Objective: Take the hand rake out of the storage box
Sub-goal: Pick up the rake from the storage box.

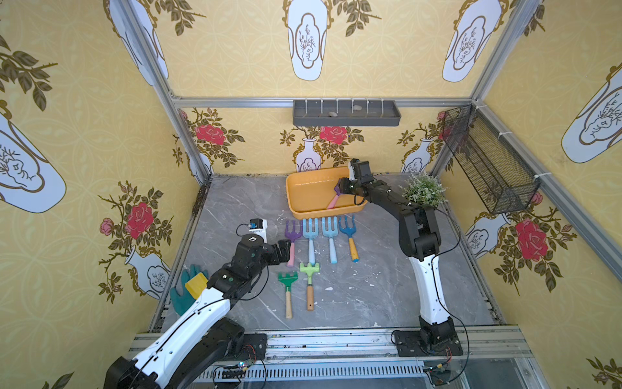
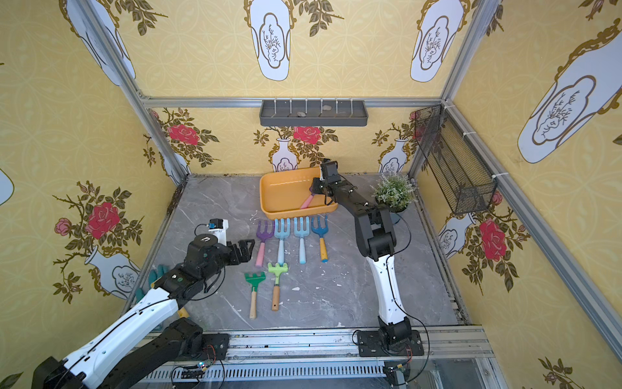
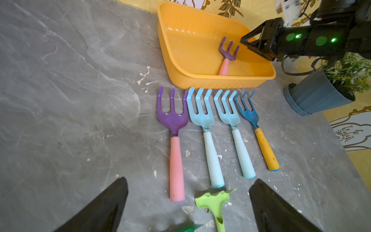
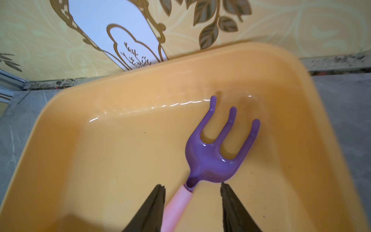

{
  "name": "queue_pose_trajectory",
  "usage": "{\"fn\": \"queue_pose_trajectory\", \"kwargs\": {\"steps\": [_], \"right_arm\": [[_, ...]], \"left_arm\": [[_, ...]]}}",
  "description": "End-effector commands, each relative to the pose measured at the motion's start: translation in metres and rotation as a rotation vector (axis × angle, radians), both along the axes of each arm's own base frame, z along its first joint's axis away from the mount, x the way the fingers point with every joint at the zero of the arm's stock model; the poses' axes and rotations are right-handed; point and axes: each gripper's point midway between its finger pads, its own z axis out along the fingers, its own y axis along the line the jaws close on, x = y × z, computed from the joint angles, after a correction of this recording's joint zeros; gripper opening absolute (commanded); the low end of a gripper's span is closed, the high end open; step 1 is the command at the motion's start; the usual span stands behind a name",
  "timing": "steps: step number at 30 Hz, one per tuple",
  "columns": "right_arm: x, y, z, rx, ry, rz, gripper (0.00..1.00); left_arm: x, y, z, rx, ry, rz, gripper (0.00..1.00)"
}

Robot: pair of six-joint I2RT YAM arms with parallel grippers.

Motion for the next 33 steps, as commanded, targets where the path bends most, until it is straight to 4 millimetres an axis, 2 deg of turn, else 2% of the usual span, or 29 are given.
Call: {"fn": "queue_pose_trajectory", "kwargs": {"steps": [1,6,13,17,21,26,29,33], "right_arm": [[-0.015,0.005,-0.017,-0.098,0.092,-0.045,0.63],[-0.024,-0.004,-0.044,-0.259,0.177,-0.167,0.66],[-0.018,0.010,-0.063,-0.254,0.201,-0.151,0.68],[-0.015,0.012,-0.073,-0.246,0.205,-0.137,0.64],[-0.006,0.016,-0.081,-0.231,0.182,-0.109,0.54],[0.003,0.013,-0.085,-0.240,0.154,-0.111,0.32],[0.006,0.011,-0.079,-0.229,0.140,-0.121,0.23],[0.010,0.014,-0.056,-0.192,0.096,-0.124,0.12]], "left_arm": [[0.014,-0.008,0.016,0.026,-0.047,-0.029,1.00],[0.012,-0.007,0.010,0.017,-0.068,-0.030,1.00],[0.005,0.002,0.004,0.045,-0.061,-0.013,1.00],[0.003,0.004,-0.002,0.052,-0.053,-0.008,1.00],[0.002,0.006,-0.007,0.058,-0.045,-0.006,1.00],[0.002,0.006,-0.007,0.061,-0.046,-0.004,1.00],[0.001,0.007,-0.007,0.062,-0.045,-0.004,1.00],[-0.002,0.008,-0.007,0.057,-0.047,-0.003,1.00]]}}
